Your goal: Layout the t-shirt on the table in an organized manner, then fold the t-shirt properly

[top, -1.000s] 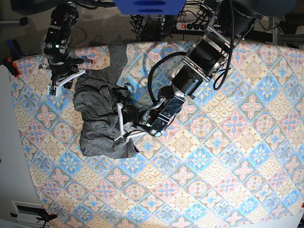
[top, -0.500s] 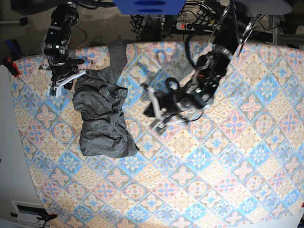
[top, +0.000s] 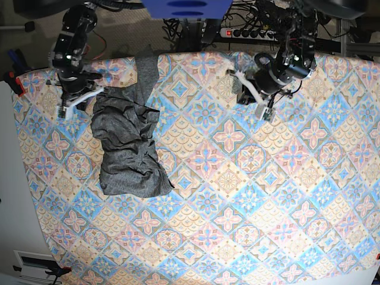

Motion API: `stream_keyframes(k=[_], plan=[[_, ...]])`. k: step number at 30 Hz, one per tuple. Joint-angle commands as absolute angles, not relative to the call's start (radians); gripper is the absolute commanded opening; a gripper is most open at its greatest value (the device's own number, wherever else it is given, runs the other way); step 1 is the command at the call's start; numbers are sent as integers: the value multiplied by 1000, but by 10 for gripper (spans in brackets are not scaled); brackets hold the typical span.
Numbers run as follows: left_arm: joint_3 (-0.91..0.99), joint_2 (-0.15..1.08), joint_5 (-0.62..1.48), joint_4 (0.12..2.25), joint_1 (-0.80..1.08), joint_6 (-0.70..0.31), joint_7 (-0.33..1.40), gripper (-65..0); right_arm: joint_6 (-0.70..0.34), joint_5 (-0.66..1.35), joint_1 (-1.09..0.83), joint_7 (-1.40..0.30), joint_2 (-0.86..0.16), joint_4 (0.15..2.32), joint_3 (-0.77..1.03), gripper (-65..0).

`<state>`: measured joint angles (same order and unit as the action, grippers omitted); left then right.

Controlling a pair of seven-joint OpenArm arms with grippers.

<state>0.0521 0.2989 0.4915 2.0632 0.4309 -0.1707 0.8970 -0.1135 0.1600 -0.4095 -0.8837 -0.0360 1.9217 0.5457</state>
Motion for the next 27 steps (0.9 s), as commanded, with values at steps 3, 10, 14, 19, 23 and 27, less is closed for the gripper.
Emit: stream_keyframes(k=[3,10,14,19,23,27], plan=[[65,321,490,2098,503,-174,881,-650,-107,157,-478,-872,-22,1939,591,-650],[12,343,262,2111,621,-171,857,-650,-107,157,-593,-872,13,1939,611,-650],[16,314,171,2111,759,-173,704,-650,-108,157,-618,-872,18,1939,608,-650],[12,309,145,2106,881,-173,671,-650,-108,157,-687,-874,18,1929,605,-650],[18,309,139,2077,934,-173,671,-650,-110,157,-699,-880,16,1899,604,-650],[13,309,137,1943,923,-171,653,-650,-113,157,-702,-871,13,1745,602,-650]])
